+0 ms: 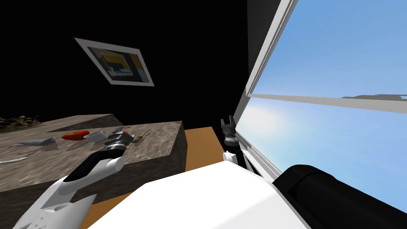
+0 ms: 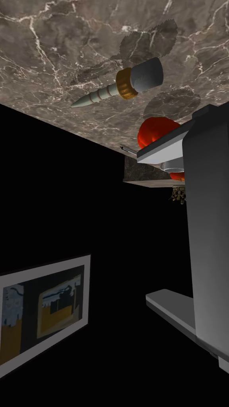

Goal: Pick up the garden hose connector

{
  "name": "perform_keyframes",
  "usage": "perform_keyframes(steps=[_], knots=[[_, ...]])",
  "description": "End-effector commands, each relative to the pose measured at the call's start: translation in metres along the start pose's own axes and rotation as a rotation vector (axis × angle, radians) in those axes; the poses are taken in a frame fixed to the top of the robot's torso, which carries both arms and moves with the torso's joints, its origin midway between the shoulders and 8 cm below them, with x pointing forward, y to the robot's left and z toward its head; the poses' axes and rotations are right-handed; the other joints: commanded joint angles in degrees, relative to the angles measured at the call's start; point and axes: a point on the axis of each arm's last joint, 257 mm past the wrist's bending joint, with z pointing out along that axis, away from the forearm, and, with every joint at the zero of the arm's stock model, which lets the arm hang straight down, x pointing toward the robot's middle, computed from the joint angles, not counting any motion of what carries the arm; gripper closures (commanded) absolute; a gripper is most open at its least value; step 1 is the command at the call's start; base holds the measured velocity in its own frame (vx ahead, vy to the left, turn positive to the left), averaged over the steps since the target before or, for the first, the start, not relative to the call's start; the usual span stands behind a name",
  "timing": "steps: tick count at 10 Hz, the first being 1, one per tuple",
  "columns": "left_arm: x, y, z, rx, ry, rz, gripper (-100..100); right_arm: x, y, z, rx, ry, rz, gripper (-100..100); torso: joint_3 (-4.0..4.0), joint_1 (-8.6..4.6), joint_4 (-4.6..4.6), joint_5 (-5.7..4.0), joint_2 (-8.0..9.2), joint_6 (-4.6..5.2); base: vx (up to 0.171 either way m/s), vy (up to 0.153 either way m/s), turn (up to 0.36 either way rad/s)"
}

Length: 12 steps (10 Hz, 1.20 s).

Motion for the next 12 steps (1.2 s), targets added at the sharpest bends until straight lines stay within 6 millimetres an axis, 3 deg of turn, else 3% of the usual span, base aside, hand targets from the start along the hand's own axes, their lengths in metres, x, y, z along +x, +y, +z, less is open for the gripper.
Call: perform_keyframes(steps=[1, 2, 3, 4, 5, 6, 7, 8, 9, 10, 11, 12], knots=[[-0.026, 0.010, 0.006, -0.048, -0.048, -0.024, -100, 0.000, 0.000, 0.000, 0.000, 0.000, 0.000, 0, 0.00, 0.00, 0.00, 0.00, 0.00, 0.00, 0.038, -0.061, 0.083], [-0.026, 0.010, 0.006, -0.048, -0.048, -0.024, -100, 0.000, 0.000, 0.000, 0.000, 0.000, 0.000, 0, -0.05, -0.11, -0.02, -0.01, -0.09, -0.04, 0.081, -0.120, -0.026], [-0.049, 0.014, 0.010, -0.078, -0.091, -0.051, -100, 0.000, 0.000, 0.000, 0.000, 0.000, 0.000, 0, -0.14, -0.32, -0.05, -0.06, -0.26, 0.04, 0.228, -0.136, -0.248], [-0.052, 0.020, 0.010, -0.096, -0.097, -0.052, -100, 0.000, 0.000, 0.000, 0.000, 0.000, 0.000, 0, -0.40, -0.39, -0.14, -0.09, -0.72, 0.07, 0.208, -0.079, -0.029], [-0.076, 0.027, 0.012, -0.129, -0.143, -0.083, -100, 0.000, 0.000, 0.000, 0.000, 0.000, 0.000, 0, -0.45, -0.26, -0.18, -0.06, -0.77, 0.01, 0.171, -0.057, 0.060], [-0.077, 0.031, 0.012, -0.143, -0.147, -0.084, -100, 0.000, 0.000, 0.000, 0.000, 0.000, 0.000, 0, -0.41, -0.16, -0.16, -0.04, -0.70, 0.00, 0.118, -0.039, 0.022], [-0.101, 0.038, 0.012, -0.179, -0.193, -0.117, -100, 0.000, 0.000, 0.000, 0.000, 0.000, 0.000, 0, -0.31, -0.08, -0.13, -0.02, -0.52, 0.00, 0.109, -0.039, 0.014], [-0.102, 0.041, 0.012, -0.189, -0.196, -0.118, -100, 0.000, 0.000, 0.000, 0.000, 0.000, 0.000, 0, -0.26, -0.06, -0.10, -0.02, -0.45, -0.01, 0.102, -0.031, 0.017], [-0.123, 0.046, 0.011, -0.224, -0.237, -0.153, -100, 0.000, 0.000, 0.000, 0.000, 0.000, 0.000, 0, -0.24, -0.03, -0.10, -0.01, -0.40, 0.00, 0.125, -0.030, 0.017], [-0.126, 0.052, 0.010, -0.235, -0.245, -0.156, -100, 0.000, 0.000, 0.000, 0.000, 0.000, 0.000, 0, -0.27, -0.01, -0.11, 0.00, -0.46, 0.00, 0.119, -0.027, 0.009], [-0.148, 0.060, 0.007, -0.270, -0.289, -0.195, -100, 0.000, 0.000, 0.000, 0.000, 0.000, 0.000, 0, -0.26, 0.00, -0.11, 0.00, -0.43, -0.01, 0.141, -0.032, 0.020], [-0.148, 0.062, 0.007, -0.279, -0.291, -0.196, -100, 0.000, 0.000, 0.000, 0.000, 0.000, 0.000, 0, -0.29, -0.01, -0.11, 0.00, -0.49, -0.01, 0.113, -0.020, 0.020]])
